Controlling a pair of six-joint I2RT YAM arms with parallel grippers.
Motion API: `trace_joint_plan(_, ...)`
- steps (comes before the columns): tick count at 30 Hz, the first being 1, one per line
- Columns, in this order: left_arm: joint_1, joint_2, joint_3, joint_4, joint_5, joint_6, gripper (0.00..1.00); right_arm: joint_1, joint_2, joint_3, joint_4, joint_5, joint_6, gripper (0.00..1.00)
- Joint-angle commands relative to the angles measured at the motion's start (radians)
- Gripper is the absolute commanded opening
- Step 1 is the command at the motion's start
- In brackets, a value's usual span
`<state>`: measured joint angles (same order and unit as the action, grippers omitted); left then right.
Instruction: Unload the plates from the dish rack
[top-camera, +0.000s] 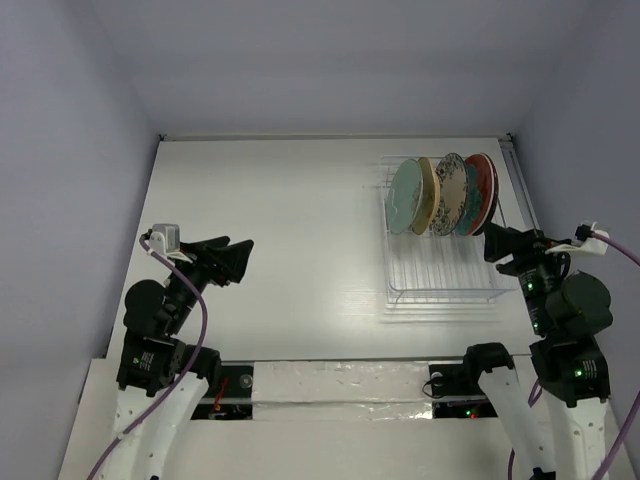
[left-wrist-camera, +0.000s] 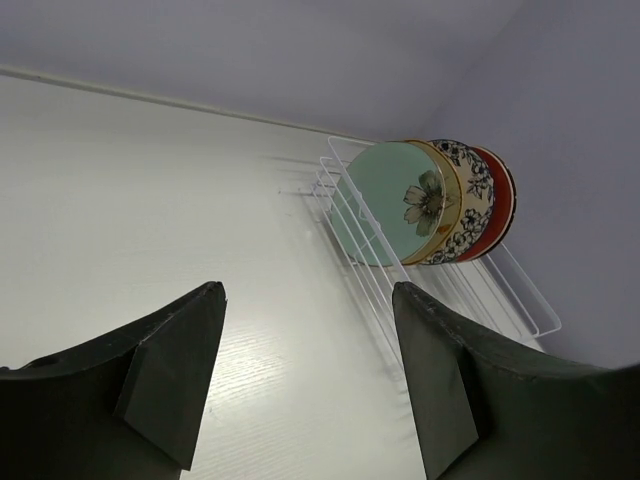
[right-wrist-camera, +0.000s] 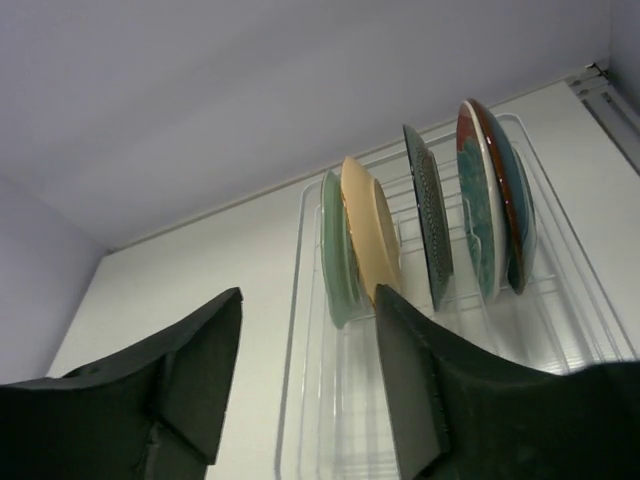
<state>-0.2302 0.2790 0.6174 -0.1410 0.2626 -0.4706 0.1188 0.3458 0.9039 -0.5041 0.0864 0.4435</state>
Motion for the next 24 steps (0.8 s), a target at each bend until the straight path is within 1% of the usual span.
trace_joint_plan(1,-0.008,-0.004,0.005,0.027,0.013,0.015,0.65,-0.002,-0.013,0.047,0.001,0.007,-0.008,0.59)
trace_joint_plan(2,-0.008,-0.006,0.005,0.027,0.010,0.013,0.65,-0.002,-0.011,0.049,-0.010,0.012,-0.012,0.36)
trace_joint_plan(4,-0.008,-0.006,0.002,0.029,0.009,0.010,0.65,-0.002,0.005,0.056,-0.024,0.021,-0.015,0.24)
trace_joint_plan(5,-0.008,-0.004,-0.001,0.032,0.015,0.010,0.65,-0.002,0.013,0.062,-0.030,0.021,-0.023,0.13)
trace_joint_plan(7,-0.008,-0.004,-0.004,0.041,0.018,0.006,0.63,-0.002,0.045,0.067,-0.033,0.015,-0.028,0.08)
trace_joint_plan(8,-0.008,-0.004,-0.004,0.040,0.020,0.006,0.58,-0.002,0.058,0.066,-0.033,0.015,-0.031,0.04)
trace_joint_plan(10,-0.008,-0.006,-0.004,0.041,0.018,0.007,0.54,-0.002,0.087,0.064,-0.031,0.003,-0.031,0.01)
trace_joint_plan(11,-0.008,-0.008,-0.004,0.040,0.020,0.006,0.40,-0.002,0.111,0.059,-0.013,-0.002,-0.031,0.00)
trace_joint_plan(12,-0.008,-0.011,-0.004,0.043,0.021,0.007,0.31,-0.002,0.127,0.044,0.005,-0.002,-0.031,0.00)
trace_joint_plan(13,-0.008,-0.015,-0.004,0.043,0.024,0.009,0.25,-0.002,0.143,0.041,0.021,0.006,-0.032,0.00)
trace_joint_plan(14,-0.008,-0.020,-0.004,0.040,0.015,0.007,0.09,-0.002,0.191,0.043,0.032,0.013,-0.046,0.00)
trace_joint_plan(15,-0.008,-0.023,-0.002,0.034,0.003,0.007,0.00,-0.002,0.218,0.053,0.035,0.022,-0.052,0.00)
trace_joint_plan(18,-0.008,-0.038,0.001,0.026,-0.020,0.007,0.00,-0.002,0.324,0.073,0.056,0.061,-0.066,0.00)
trace_joint_plan(21,-0.008,-0.043,0.001,0.024,-0.020,0.007,0.01,-0.002,0.387,0.090,0.093,0.118,-0.065,0.01)
trace_joint_plan(22,-0.008,-0.046,-0.002,0.026,-0.020,0.006,0.05,-0.002,0.427,0.093,0.102,0.134,-0.069,0.06)
trace_joint_plan(23,-0.008,-0.047,-0.004,0.032,-0.017,0.004,0.15,-0.002,0.455,0.110,0.108,0.145,-0.074,0.20)
trace_joint_plan(24,-0.008,-0.047,-0.004,0.032,-0.014,0.004,0.20,-0.002,0.482,0.121,0.110,0.157,-0.077,0.27)
